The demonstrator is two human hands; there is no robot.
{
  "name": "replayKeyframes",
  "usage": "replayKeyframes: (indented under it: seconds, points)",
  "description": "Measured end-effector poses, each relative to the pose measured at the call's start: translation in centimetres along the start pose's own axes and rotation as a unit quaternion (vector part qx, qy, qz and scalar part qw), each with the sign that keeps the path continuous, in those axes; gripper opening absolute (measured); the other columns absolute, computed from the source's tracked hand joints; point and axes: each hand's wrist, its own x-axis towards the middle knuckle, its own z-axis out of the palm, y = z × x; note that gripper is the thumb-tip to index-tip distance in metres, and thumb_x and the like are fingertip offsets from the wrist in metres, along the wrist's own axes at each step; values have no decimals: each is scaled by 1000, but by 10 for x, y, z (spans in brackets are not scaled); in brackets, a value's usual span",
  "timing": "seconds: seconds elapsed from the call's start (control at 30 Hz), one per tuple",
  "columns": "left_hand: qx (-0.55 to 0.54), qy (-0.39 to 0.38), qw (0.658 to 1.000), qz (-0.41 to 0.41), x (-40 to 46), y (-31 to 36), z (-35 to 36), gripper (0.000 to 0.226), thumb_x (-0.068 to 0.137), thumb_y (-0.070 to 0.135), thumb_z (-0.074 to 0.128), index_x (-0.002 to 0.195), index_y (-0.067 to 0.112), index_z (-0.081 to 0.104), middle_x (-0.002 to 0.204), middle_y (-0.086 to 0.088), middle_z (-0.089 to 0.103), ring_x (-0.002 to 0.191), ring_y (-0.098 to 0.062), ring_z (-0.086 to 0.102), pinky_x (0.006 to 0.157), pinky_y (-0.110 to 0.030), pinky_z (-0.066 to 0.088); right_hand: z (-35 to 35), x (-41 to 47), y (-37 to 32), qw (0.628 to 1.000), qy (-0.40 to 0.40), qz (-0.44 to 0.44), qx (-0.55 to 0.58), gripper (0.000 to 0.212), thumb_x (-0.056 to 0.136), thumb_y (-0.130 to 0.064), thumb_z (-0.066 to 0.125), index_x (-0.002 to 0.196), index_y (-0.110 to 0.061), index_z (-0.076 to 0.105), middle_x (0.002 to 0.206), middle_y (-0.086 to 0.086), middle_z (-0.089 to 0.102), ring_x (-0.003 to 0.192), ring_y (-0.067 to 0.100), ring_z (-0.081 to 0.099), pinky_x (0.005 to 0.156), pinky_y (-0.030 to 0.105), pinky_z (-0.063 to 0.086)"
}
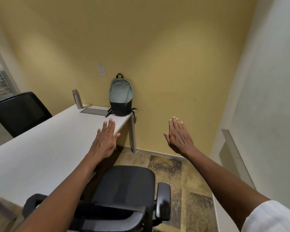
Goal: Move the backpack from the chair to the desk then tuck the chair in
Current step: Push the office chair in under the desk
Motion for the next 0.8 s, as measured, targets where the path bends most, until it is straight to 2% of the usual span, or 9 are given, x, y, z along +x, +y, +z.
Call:
replayKeyframes:
  seconds: [0.3, 0.43, 0.8]
  points:
    - [-18, -52, 998, 38, -61, -82, -31, 63, 104, 42, 26, 156, 17, 2, 164, -1, -7, 149, -19, -10, 119, -43, -2, -18, -60, -112, 998, 17, 53, 20, 68, 105, -44, 27, 155, 1, 20, 164, 23, 15, 153, 32, 12, 124, 41, 4]
    - [-26, -86, 995, 32, -87, -103, -39, 62, 104, 41, 26, 156, 16, 5, 165, -3, -5, 151, -22, -7, 120, -46, 1, -22, -90, -156, 997, -8, 66, 28, 68, 105, -45, 25, 155, 1, 19, 164, 23, 13, 153, 32, 12, 125, 42, 6]
    - [-45, -118, 991, 46, -145, -131, -40, 64, 103, 44, 25, 156, 15, 4, 165, -3, -4, 151, -22, -5, 122, -48, 3, -28, -128, -217, 998, -35, 28, 42, 70, 105, -48, 21, 156, 0, 16, 164, 21, 15, 153, 29, 14, 125, 41, 8]
